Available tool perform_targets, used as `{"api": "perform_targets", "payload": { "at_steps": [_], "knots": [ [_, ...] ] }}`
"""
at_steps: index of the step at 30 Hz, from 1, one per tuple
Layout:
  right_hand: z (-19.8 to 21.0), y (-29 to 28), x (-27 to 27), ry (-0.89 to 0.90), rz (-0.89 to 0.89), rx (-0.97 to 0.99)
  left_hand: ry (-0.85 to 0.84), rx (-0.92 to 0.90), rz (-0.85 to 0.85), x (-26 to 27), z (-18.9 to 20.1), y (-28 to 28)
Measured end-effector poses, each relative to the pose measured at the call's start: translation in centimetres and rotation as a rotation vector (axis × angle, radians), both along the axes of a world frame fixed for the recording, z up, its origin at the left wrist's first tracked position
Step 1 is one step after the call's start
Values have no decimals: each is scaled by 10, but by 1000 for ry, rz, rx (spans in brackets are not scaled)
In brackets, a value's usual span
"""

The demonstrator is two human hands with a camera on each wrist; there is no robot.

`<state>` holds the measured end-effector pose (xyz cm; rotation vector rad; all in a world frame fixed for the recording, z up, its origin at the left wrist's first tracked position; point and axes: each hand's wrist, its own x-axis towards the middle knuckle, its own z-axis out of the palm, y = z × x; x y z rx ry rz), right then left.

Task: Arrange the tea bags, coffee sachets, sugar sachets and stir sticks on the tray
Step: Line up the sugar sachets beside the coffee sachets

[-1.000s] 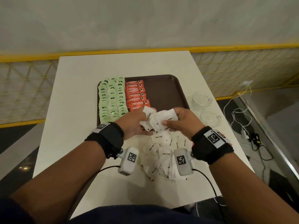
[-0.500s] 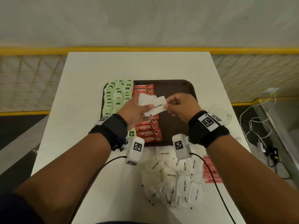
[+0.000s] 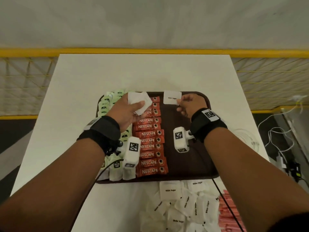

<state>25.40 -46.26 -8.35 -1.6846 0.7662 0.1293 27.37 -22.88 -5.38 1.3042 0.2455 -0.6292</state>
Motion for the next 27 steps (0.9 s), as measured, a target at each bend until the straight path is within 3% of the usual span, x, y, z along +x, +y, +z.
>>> {"api": "perform_targets", "payload": {
  "at_steps": [11,18,20,24,27],
  "knots": [
    [-25,6,31,48,148,-416,56,-40,-22,10,-14,2],
    [-14,9,24,-6,150,-518,37,-32,-99,5,-14,-6],
    [0,13,19,-62,237,-486,5,12,-102,5,-16,-9],
    [27,26,6,-42,515,-219,-34,44,-99,3,-20,-17],
    [22,25,4,-51,529,-154,-71,58,-114,2,-18,-24]
  ]
}}
